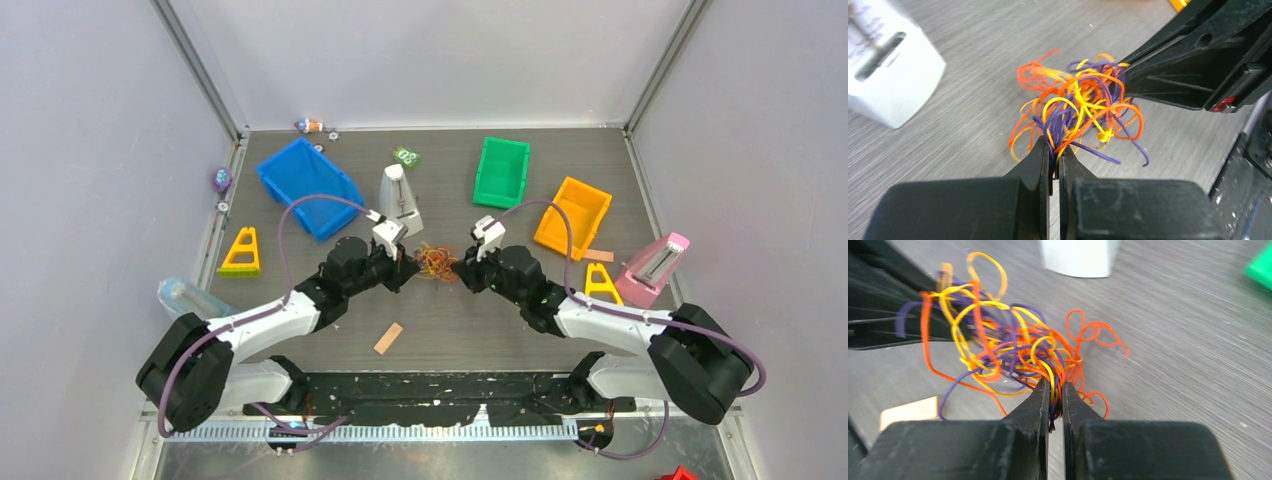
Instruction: Untangle the cables
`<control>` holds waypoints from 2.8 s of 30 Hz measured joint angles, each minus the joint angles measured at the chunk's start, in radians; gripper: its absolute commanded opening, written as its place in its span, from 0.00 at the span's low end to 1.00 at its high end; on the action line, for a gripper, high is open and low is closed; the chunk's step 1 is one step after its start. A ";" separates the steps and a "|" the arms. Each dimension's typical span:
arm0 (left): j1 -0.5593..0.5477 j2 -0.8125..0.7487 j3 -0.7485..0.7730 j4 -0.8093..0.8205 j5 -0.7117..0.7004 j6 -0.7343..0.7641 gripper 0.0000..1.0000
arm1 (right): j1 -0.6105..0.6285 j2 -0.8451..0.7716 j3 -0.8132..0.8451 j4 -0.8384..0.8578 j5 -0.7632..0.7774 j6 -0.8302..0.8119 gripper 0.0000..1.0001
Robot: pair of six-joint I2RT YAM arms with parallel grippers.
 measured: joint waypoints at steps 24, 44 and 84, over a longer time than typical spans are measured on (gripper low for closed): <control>0.132 -0.210 -0.118 -0.120 -0.491 -0.222 0.00 | -0.035 -0.106 0.031 -0.367 0.951 0.400 0.05; 0.150 -0.177 -0.118 -0.108 -0.293 -0.132 0.00 | -0.064 -0.096 -0.074 -0.050 0.296 0.055 0.98; 0.153 -0.340 -0.176 -0.183 -0.525 -0.155 0.74 | -0.232 -0.435 -0.251 -0.066 0.507 0.263 0.05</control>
